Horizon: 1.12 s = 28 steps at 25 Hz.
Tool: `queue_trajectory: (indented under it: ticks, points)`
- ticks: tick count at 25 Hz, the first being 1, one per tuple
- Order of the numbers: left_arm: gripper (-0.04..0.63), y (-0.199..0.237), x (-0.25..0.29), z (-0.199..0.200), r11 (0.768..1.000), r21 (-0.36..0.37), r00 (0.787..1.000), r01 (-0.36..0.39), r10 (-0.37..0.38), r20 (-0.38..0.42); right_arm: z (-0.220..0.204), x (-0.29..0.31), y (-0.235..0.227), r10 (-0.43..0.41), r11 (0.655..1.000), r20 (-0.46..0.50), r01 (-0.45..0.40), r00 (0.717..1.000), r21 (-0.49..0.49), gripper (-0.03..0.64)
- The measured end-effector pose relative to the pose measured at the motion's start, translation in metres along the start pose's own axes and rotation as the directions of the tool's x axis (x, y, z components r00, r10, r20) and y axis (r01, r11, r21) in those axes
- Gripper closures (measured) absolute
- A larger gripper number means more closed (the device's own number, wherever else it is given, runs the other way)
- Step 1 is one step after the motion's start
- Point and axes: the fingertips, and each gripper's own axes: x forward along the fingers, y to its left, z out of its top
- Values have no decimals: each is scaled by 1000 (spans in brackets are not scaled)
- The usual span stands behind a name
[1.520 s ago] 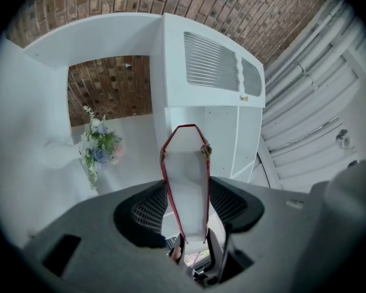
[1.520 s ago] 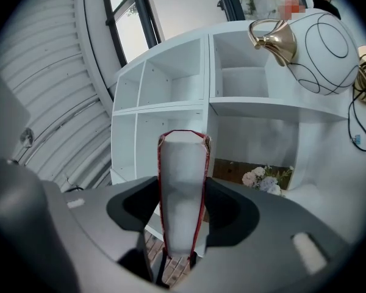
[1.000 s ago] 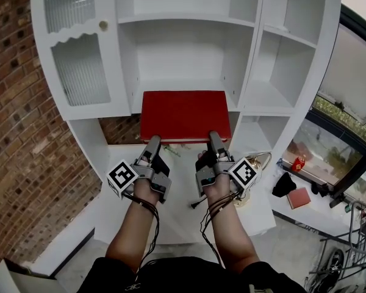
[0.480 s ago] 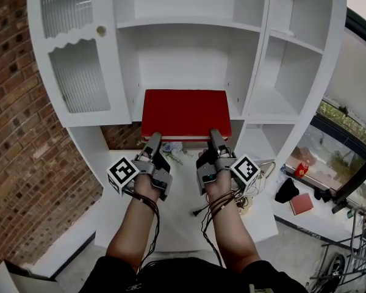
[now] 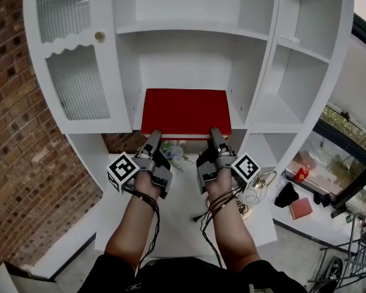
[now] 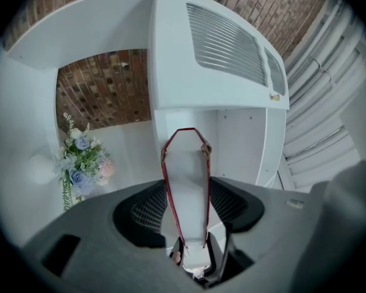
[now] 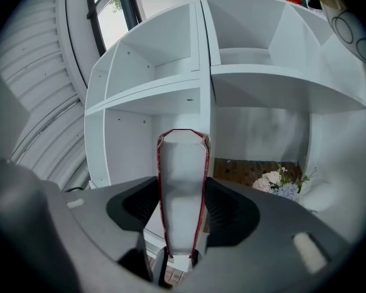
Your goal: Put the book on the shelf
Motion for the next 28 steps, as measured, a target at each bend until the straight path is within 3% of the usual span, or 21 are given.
queue_trajectory:
  ticks: [16, 28]
  points:
    - [359, 0, 35, 14, 997, -24, 997, -79, 79, -2, 16, 37, 0, -106, 994, -35, 106, 994, -10, 376]
    - [337, 4, 42, 19, 983, -54, 984, -176, 175, -13, 18, 44, -4, -328, 945, -4, 328, 945, 1, 364]
